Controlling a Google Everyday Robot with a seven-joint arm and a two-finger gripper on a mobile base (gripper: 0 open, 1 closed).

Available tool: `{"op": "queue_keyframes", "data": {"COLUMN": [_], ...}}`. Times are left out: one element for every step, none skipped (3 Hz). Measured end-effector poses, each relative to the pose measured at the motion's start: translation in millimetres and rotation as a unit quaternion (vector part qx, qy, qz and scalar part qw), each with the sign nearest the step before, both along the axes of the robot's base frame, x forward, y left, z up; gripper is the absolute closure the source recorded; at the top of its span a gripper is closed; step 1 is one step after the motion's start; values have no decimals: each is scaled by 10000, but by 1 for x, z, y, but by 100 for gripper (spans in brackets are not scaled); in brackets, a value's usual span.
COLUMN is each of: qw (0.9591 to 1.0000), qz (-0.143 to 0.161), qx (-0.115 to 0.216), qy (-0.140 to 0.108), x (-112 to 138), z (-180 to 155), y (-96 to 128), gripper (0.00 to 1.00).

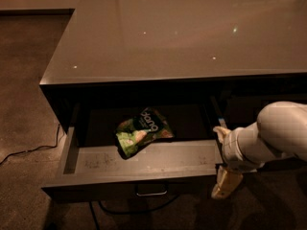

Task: Open top drawer

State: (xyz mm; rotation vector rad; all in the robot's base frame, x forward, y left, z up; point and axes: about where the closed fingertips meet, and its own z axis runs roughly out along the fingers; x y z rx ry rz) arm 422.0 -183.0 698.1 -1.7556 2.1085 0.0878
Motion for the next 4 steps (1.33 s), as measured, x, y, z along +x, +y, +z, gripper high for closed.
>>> {"op": "queue_keyframes", "data": {"qw": [9984, 9913, 9844, 9806], "qz": [134, 377, 578, 786], "qx": [493, 1225, 1622, 1753], "qy": [-251, -301, -352, -399], "x": [21, 45, 70, 89], "z": [12, 14, 14, 14], "y": [7, 11, 19, 35], "gripper": [0, 16, 37, 61]}}
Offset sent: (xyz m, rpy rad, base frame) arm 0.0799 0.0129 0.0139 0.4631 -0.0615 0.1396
